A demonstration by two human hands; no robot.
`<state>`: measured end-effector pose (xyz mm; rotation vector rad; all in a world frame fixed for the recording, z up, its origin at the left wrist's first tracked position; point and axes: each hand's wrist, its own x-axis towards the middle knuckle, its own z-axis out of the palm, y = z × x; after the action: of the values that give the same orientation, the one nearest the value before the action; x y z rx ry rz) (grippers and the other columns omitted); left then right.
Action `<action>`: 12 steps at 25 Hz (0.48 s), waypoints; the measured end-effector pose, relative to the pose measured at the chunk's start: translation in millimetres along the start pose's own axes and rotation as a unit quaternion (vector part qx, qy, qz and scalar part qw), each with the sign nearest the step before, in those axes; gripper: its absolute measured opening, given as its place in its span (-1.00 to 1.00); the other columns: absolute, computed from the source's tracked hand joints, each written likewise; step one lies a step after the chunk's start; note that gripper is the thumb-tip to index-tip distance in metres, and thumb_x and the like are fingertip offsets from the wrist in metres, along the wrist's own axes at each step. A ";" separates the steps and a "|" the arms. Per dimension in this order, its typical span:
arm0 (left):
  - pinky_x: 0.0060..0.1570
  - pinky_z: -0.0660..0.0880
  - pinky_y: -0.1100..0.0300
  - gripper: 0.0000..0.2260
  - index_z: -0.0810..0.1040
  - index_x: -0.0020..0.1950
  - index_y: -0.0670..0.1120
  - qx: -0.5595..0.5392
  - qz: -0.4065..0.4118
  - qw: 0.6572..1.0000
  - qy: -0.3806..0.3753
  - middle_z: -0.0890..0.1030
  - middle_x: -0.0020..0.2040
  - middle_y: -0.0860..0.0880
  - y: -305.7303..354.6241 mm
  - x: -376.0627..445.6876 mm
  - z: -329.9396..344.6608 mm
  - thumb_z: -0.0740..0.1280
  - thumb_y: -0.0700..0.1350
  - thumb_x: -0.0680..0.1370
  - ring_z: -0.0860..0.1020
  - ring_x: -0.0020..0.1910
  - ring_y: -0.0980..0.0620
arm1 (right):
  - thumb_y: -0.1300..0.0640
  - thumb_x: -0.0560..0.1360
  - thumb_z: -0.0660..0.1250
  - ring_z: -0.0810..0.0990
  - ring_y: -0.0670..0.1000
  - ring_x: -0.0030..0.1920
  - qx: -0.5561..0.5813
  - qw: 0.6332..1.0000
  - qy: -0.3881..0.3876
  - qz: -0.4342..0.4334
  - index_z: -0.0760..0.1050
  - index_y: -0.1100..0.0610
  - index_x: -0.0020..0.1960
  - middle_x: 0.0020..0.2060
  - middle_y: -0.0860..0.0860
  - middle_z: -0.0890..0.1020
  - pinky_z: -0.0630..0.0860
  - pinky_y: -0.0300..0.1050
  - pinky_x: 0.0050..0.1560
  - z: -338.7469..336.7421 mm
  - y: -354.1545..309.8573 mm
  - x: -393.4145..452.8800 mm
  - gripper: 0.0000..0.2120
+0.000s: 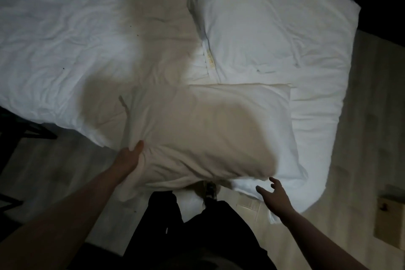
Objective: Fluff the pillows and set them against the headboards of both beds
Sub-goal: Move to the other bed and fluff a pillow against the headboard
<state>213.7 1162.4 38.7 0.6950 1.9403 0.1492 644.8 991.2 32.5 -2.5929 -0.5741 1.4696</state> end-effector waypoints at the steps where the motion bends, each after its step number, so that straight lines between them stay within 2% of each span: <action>1: 0.45 0.35 -0.01 -0.28 0.34 0.52 -0.36 -0.008 0.001 1.000 0.006 0.41 0.52 -0.35 8.0 -9.2 -2.5 0.22 0.24 0.65 0.43 0.48 -0.29 | 0.00 0.52 0.50 0.44 0.23 0.48 0.013 1.000 0.000 -0.002 0.19 0.11 0.62 0.54 0.21 0.37 0.41 0.13 0.44 -9.0 1.6 2.2 -0.20; 3: 0.37 0.42 -0.02 -0.27 0.34 0.53 -0.35 -0.039 0.005 0.999 0.013 0.44 0.49 -0.34 21.5 -31.4 -6.1 0.21 0.25 0.65 0.48 0.42 -0.30 | 0.03 0.45 0.58 0.39 0.23 0.52 0.009 0.999 0.018 -0.026 0.11 0.15 0.64 0.56 0.23 0.34 0.38 0.13 0.49 -28.2 6.9 5.2 -0.06; 5: 0.20 0.50 0.00 -0.31 0.35 0.54 -0.30 -0.073 -0.007 0.997 0.012 0.52 0.40 -0.31 31.9 -53.1 -7.8 0.25 0.23 0.65 0.58 0.24 -0.26 | 0.08 0.32 0.67 0.32 0.24 0.55 -0.070 0.990 0.063 -0.110 0.07 0.16 0.66 0.58 0.23 0.28 0.35 0.13 0.50 -43.8 10.3 7.5 0.11; 7: -0.07 0.50 0.05 -0.41 0.39 0.53 -0.25 -0.114 0.004 0.993 0.012 0.62 0.14 -0.20 42.3 -77.2 -6.5 0.25 0.16 0.68 0.59 -0.08 -0.14 | 0.09 0.22 0.72 0.28 0.29 0.55 -0.193 0.945 0.108 -0.240 0.10 0.14 0.66 0.60 0.22 0.25 0.38 0.21 0.45 -57.0 11.6 10.2 0.20; 8: -0.14 0.46 0.07 -0.46 0.39 0.54 -0.23 -0.130 0.015 0.991 0.009 0.61 0.06 -0.14 48.3 -88.6 -5.7 0.24 0.12 0.69 0.55 -0.15 -0.08 | 0.06 0.18 0.74 0.29 0.32 0.54 -0.245 0.914 0.131 -0.295 0.14 0.14 0.65 0.59 0.23 0.26 0.39 0.25 0.44 -63.5 10.3 14.9 0.21; 9: -0.11 0.45 0.07 -0.47 0.36 0.55 -0.23 -0.136 0.022 0.990 0.009 0.60 0.12 -0.14 54.0 -99.7 -6.5 0.23 0.09 0.70 0.55 -0.10 -0.08 | 0.02 0.17 0.74 0.31 0.35 0.52 -0.281 0.889 0.151 -0.328 0.17 0.14 0.64 0.58 0.24 0.29 0.39 0.27 0.43 -70.0 6.1 20.3 0.19; 10: -0.01 0.47 0.06 -0.46 0.33 0.57 -0.22 -0.144 0.025 0.989 0.013 0.57 0.27 -0.17 58.3 -109.4 -8.5 0.24 0.09 0.70 0.56 0.05 -0.13 | -0.02 0.19 0.72 0.34 0.37 0.50 -0.304 0.871 0.169 -0.346 0.21 0.14 0.63 0.57 0.25 0.32 0.37 0.27 0.43 -76.1 -1.0 25.8 0.15; 11: 0.09 0.46 0.06 -0.44 0.30 0.59 -0.22 -0.152 0.022 0.988 0.015 0.51 0.40 -0.19 61.6 -118.3 -9.5 0.25 0.09 0.70 0.54 0.18 -0.18 | -0.04 0.25 0.68 0.37 0.37 0.48 -0.317 0.857 0.187 -0.361 0.27 0.14 0.60 0.54 0.24 0.36 0.38 0.26 0.42 -81.7 -10.9 30.7 0.05; 12: 0.12 0.45 0.07 -0.43 0.29 0.59 -0.22 -0.162 0.020 0.986 0.020 0.49 0.42 -0.20 63.0 -126.9 -10.9 0.26 0.08 0.69 0.54 0.20 -0.18 | -0.02 0.33 0.60 0.43 0.36 0.43 -0.316 0.843 0.209 -0.381 0.35 0.15 0.55 0.48 0.23 0.44 0.40 0.24 0.37 -86.7 -22.5 35.1 -0.13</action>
<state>268.8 1149.4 169.0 0.5157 1.8824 0.4958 728.2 1033.0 56.1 -2.4056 -1.9676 0.4704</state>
